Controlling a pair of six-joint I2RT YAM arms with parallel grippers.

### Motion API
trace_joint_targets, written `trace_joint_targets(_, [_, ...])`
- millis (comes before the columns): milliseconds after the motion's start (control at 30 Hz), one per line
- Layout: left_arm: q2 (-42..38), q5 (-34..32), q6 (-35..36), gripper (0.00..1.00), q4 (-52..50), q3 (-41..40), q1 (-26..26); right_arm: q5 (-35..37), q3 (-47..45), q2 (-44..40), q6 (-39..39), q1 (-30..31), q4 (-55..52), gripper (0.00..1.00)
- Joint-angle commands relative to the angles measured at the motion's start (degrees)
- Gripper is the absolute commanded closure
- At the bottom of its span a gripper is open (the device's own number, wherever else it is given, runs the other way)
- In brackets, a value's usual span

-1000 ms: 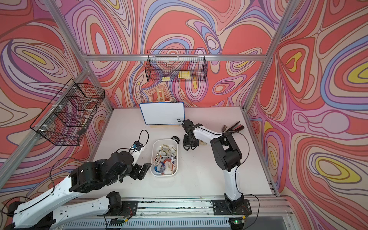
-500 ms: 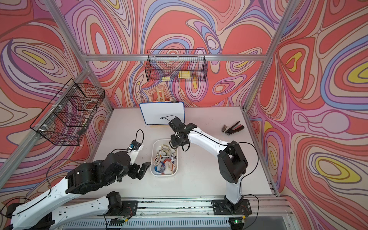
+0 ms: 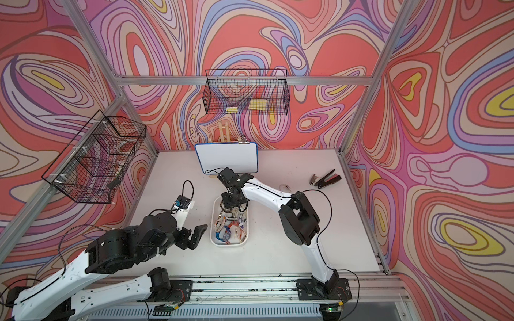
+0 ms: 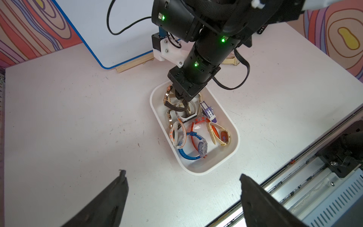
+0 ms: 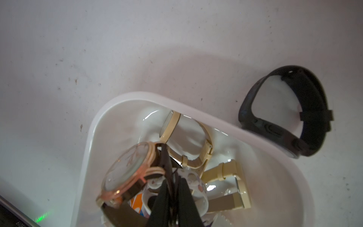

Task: Put the watch into the storage box
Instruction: Place the watch in the storage box.

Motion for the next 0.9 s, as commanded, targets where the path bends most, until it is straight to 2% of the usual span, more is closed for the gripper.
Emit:
trace_joint_targets(0, [-0.6, -1.4, -1.0, 0.06, -1.4, -0.6, -0.2, -0.9, 2.8, 1.3, -0.9, 0.3, -1.0, 1.0])
trace_joint_targets(500, [-1.4, -2.2, -1.2, 0.06, -2.2, -1.4, -0.2, -2.9, 9.2, 6.5, 1.0, 0.9, -3.8, 1.0])
trace_joint_targets(867, [-2.8, -2.9, -1.9, 0.06, -3.0, -2.2, -0.2, -2.9, 8.3, 7.5, 2.4, 1.2, -3.6, 1.0])
